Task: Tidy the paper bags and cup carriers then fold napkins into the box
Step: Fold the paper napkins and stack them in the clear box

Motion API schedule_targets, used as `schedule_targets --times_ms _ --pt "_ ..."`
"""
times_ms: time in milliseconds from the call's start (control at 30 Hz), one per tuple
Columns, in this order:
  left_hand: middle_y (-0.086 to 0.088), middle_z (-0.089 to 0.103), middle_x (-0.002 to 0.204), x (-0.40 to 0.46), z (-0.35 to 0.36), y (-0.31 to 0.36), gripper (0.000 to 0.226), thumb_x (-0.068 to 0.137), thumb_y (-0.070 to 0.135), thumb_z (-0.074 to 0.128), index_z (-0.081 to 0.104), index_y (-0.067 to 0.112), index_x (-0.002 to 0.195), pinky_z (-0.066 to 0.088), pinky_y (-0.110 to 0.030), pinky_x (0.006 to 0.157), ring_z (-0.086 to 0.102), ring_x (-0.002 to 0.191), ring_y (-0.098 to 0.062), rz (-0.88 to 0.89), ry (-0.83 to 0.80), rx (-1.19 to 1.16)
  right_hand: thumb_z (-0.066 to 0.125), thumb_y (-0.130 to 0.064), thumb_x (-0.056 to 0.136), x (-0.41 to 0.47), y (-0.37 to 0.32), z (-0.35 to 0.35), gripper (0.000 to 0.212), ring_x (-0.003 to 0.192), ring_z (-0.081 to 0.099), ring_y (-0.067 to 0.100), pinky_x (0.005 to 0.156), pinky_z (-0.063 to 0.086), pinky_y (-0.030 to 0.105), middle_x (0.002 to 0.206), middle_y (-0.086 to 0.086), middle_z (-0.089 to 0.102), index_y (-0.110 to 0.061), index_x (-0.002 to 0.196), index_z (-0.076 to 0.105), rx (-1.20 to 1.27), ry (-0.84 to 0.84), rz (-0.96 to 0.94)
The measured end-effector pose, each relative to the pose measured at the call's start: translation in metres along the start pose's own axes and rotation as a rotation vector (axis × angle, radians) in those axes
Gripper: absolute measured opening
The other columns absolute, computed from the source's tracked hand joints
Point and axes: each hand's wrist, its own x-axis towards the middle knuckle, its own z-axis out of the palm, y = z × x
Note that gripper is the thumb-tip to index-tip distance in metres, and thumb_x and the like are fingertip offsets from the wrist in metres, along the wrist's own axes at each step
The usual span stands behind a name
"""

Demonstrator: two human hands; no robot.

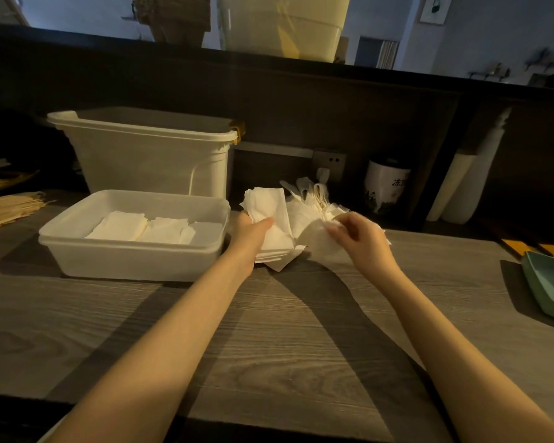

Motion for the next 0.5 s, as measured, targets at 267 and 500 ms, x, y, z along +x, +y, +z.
schedule_targets --times_ms 267,500 --pt "-0.004 0.051 0.111 -0.008 0.004 0.001 0.041 0.096 0.029 0.047 0.039 0.015 0.135 0.046 -0.039 0.087 0.051 0.100 -0.023 -0.061 -0.088 0.033 0.051 -0.021 0.093 -0.003 -0.019 -0.016 0.020 0.063 0.062 0.004 0.059 0.051 0.017 0.069 -0.007 0.066 -0.013 0.082 0.065 0.619 -0.156 0.156" --pt "0.000 0.058 0.094 -0.020 0.014 0.001 0.017 0.097 0.035 0.043 0.052 0.022 0.103 0.045 -0.033 0.076 0.056 0.085 -0.017 -0.075 -0.349 0.134 0.056 -0.021 0.091 -0.004 -0.021 -0.010 0.015 0.064 0.062 0.004 0.057 0.050 0.017 0.075 -0.004 0.066 -0.013 0.085 0.066 0.543 -0.158 0.149"
